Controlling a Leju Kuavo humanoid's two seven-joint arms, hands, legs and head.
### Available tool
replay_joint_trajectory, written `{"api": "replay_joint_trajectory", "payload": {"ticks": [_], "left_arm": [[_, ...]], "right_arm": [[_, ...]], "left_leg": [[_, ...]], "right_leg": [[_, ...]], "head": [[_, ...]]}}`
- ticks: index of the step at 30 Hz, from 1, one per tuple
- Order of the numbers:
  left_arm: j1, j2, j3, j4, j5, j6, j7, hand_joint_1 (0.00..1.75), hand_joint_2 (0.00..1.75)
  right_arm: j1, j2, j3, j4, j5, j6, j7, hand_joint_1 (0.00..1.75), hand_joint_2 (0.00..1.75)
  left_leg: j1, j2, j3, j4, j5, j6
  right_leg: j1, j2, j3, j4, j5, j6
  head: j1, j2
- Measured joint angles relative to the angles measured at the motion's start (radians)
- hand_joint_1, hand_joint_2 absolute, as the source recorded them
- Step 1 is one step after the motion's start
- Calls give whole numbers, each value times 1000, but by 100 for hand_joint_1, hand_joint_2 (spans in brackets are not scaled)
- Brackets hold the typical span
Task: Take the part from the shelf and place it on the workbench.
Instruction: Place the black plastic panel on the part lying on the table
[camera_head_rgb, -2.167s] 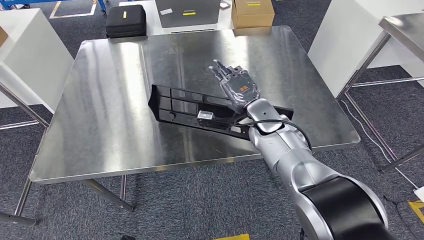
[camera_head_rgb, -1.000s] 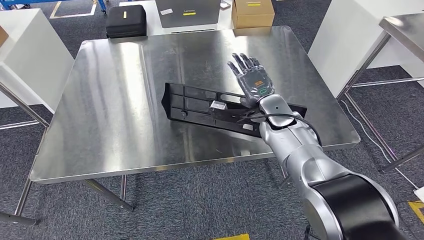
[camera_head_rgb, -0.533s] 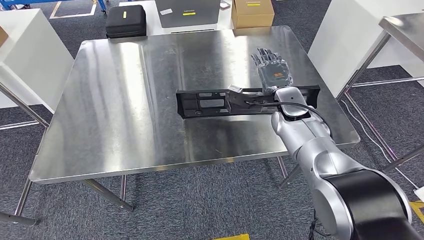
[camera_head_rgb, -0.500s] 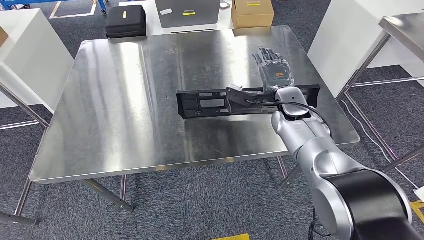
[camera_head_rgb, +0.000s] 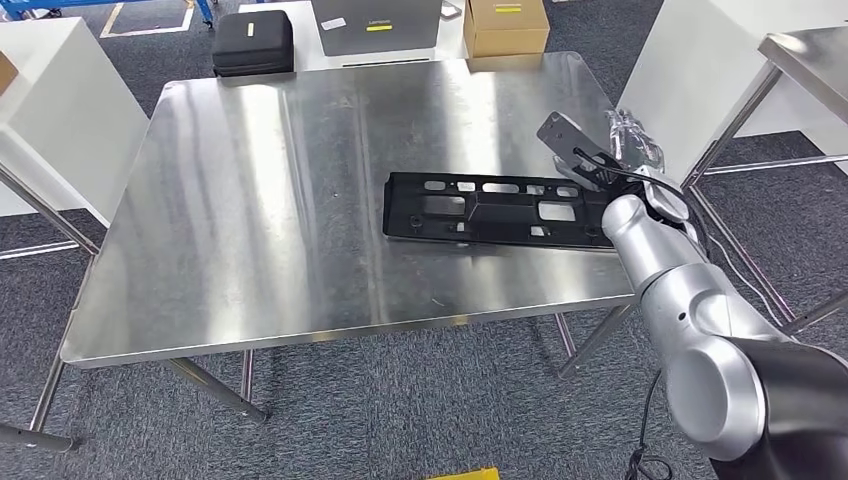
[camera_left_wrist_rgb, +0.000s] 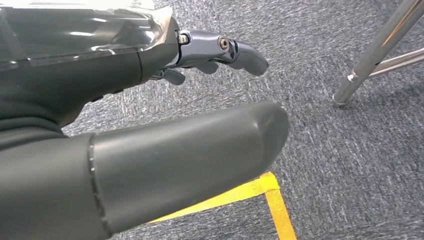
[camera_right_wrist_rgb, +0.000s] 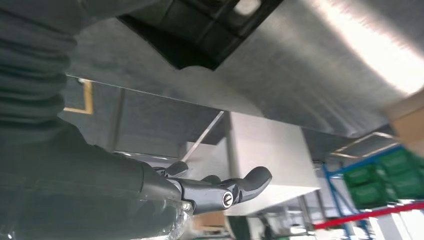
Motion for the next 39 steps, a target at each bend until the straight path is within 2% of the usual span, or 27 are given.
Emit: {"api": "replay_joint_trajectory", "payload": {"ticks": [13, 25, 28, 32, 36, 39], "left_arm": [[1, 2, 15, 0, -3, 0, 14, 0, 0], [1, -1, 25, 0, -5, 2, 16, 0, 0], [1, -5, 30, 0, -6, 4, 24, 0, 0], [5, -10, 36, 0, -14, 4, 56, 0, 0], [12, -19, 38, 1, -23, 3, 74, 0, 0], [14, -22, 39, 1, -25, 3, 76, 0, 0]], "right_arm": [[1, -13, -71, 1, 1, 12, 25, 0, 0], [-22, -39, -80, -4, 70, -72, 13, 0, 0], [-59, -87, -68, -14, 170, -132, 45, 0, 0], [-152, -218, -20, -27, 323, -204, 114, 0, 0], [-234, -367, -13, -31, 336, -238, 89, 0, 0], [-256, -422, -13, -31, 338, -249, 83, 0, 0]], "left_leg": [[1, 1, 0, 0, 0, 0], [0, 0, 0, 1, 0, 0], [-1, -4, 0, 2, 0, 0], [-3, -12, -2, 3, 0, 2], [-4, -15, -5, 4, -1, 5], [-4, -6, -4, 4, -3, 8]], "right_leg": [[0, 0, 0, 0, 0, 0], [0, 0, 0, 0, 0, 0], [0, -3, -1, 0, 0, 0], [0, -10, -2, -1, 0, 0], [0, -14, -1, -1, 0, 1], [-2, -8, 0, -1, 0, 1]], "head": [[0, 0], [0, 0], [0, 0], [0, 0], [0, 0], [0, 0]]}}
